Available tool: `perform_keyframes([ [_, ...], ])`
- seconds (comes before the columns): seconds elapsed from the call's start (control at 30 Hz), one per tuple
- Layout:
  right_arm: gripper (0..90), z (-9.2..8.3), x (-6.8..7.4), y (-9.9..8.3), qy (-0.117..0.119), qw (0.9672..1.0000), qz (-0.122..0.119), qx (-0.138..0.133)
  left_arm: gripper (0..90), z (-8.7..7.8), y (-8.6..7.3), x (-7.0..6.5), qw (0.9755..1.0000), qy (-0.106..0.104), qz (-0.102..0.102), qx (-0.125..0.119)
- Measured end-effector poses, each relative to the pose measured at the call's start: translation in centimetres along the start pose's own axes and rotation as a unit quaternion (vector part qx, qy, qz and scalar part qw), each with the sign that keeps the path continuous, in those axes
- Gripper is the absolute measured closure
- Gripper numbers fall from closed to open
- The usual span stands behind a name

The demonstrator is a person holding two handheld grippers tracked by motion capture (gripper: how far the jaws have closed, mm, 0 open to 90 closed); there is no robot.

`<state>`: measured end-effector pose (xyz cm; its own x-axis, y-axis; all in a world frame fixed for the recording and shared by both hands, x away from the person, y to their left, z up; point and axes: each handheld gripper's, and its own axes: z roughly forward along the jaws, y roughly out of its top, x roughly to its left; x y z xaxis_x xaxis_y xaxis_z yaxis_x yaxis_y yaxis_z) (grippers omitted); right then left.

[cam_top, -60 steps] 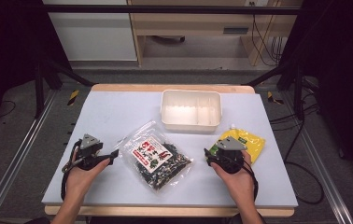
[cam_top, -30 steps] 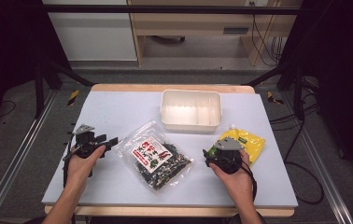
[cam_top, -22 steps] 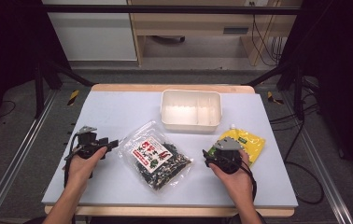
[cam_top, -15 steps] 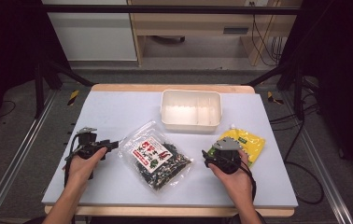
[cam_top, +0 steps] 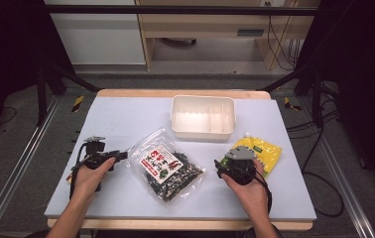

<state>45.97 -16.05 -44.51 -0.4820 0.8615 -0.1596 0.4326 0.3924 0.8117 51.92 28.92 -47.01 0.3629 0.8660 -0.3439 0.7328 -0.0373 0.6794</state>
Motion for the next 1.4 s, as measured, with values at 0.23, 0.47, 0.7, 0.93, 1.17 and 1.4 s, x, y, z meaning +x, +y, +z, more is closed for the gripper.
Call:
perform_keyframes([
  [0.23,33.4,0.0,0.0,0.0,0.001,1.0,0.003,-0.001,63.4,-0.1,0.0,-0.1,1.0,0.0,0.0,-0.002],
  [0.47,33.4,0.0,0.0,0.0,0.001,1.0,0.003,0.0,72.0,0.2,0.2,-0.5,0.9994,0.026,0.023,0.001],
  [0.7,33.4,0.0,0.0,0.0,0.0,1.0,0.001,-0.003,75.4,0.7,0.3,-0.6,0.9991,0.033,0.026,0.004],
  [0.93,33.4,0.0,0.0,0.0,0.0,1.0,0.0,-0.003,74.8,0.8,0.3,-0.6,0.9992,0.035,0.021,0.003],
  [1.17,33.3,0.0,0.1,0.1,0.001,1.0,0.002,-0.001,73.6,1.0,0.4,-0.2,0.9994,0.032,0.011,0.001],
  [1.4,33.3,0.0,0.0,0.0,0.001,1.0,0.001,-0.002,76.2,1.3,0.5,-0.3,0.9994,0.031,0.018,0.003],
])
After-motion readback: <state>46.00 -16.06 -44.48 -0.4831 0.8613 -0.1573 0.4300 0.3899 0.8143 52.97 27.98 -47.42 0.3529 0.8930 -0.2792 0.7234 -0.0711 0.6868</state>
